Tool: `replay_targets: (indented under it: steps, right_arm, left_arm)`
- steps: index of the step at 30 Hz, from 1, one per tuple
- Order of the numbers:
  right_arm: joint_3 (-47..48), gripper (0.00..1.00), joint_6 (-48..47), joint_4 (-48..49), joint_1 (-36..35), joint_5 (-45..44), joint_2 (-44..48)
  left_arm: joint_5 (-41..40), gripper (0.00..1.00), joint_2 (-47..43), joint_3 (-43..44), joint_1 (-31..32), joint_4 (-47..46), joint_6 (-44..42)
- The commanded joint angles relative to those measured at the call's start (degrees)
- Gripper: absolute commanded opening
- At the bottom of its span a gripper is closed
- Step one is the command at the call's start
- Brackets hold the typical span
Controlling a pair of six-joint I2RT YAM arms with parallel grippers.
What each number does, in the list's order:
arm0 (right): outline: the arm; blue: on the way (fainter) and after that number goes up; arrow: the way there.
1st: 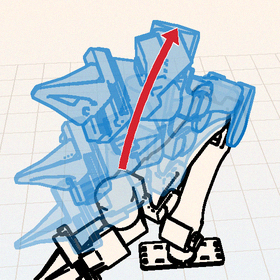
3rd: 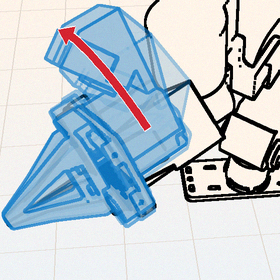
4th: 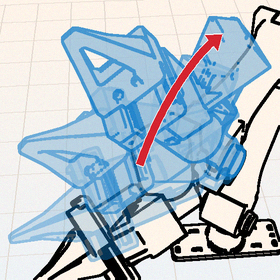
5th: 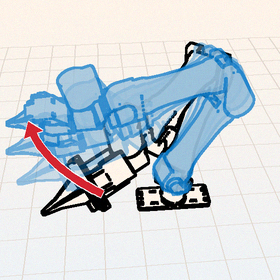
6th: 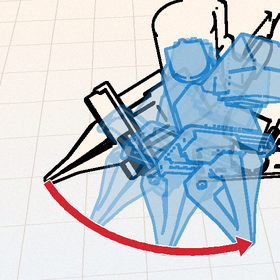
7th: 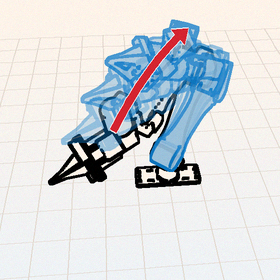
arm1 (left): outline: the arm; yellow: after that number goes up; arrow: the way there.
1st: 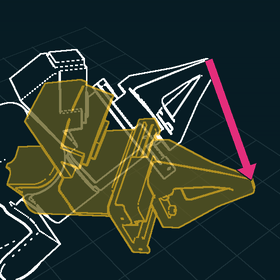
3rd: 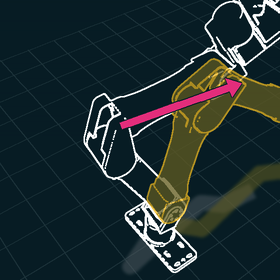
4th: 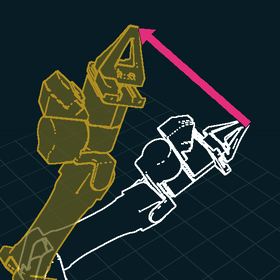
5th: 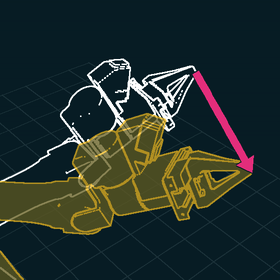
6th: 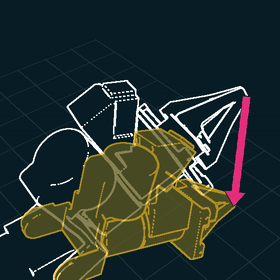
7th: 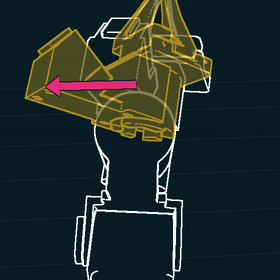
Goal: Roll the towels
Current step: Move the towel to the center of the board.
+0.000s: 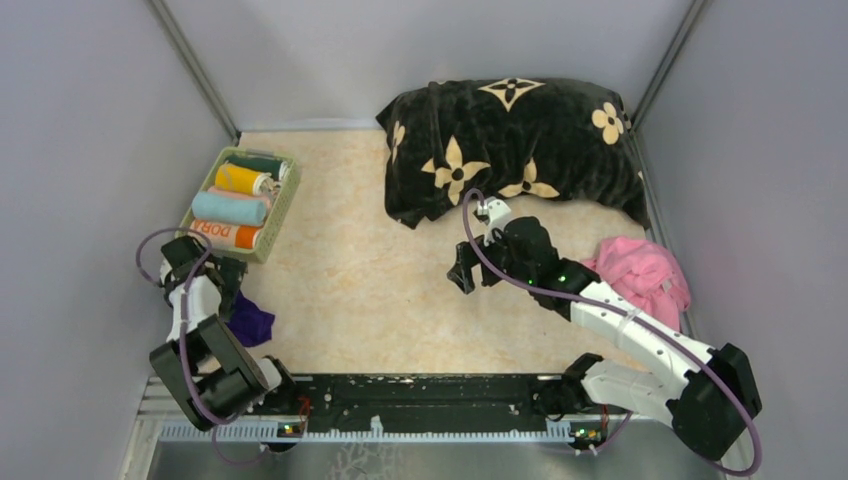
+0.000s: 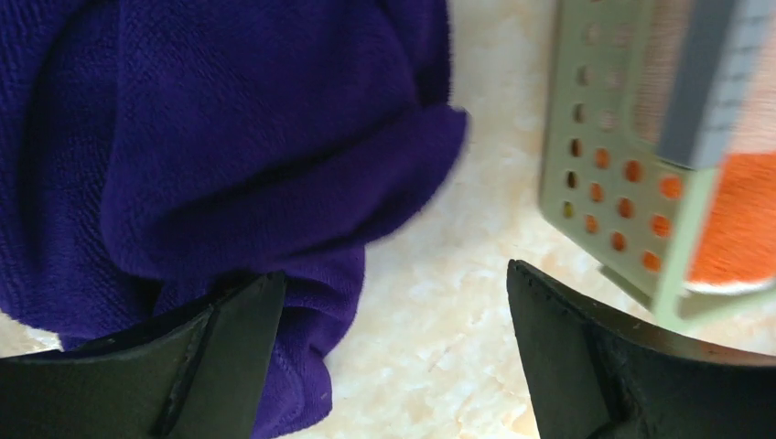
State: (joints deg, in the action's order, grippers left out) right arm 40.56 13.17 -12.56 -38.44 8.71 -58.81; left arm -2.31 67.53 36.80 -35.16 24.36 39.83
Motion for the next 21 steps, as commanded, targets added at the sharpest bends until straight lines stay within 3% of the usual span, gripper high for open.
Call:
replay_targets:
  steps: [1,4,9,13,15,21]
  right_arm:
    - [0.14,0.89,0.19,2.26,0.44,0.3,2.64]
    - [0.1,0.89,0.19,2.0,0.44,0.11,3.32]
    - [0.18,0.88,0.12,2.14,0.47,0.01,3.39]
    - [0.39,0.88,0.1,1.76,0.44,0.03,3.43]
    - [0.4,0.88,0.11,1.73,0.4,-0.04,3.51]
    - [0.97,0.88,0.26,1.36,0.46,-1.06,3.11]
  left_arm:
    - [-1.54,0.96,3.58,-2.01,-0.41,-1.51,4.59]
    - [2.91,0.9,5.72,-4.52,-0.37,-3.29,5.26]
    - [14.52,0.7,6.99,-12.5,0.5,-7.63,6.31]
    - [19.27,0.66,3.85,-18.77,5.35,-8.23,8.73]
    - [19.73,0.66,0.71,-21.11,11.08,-7.5,11.85]
    - [18.32,0.65,-9.6,-25.33,38.03,-9.27,30.91]
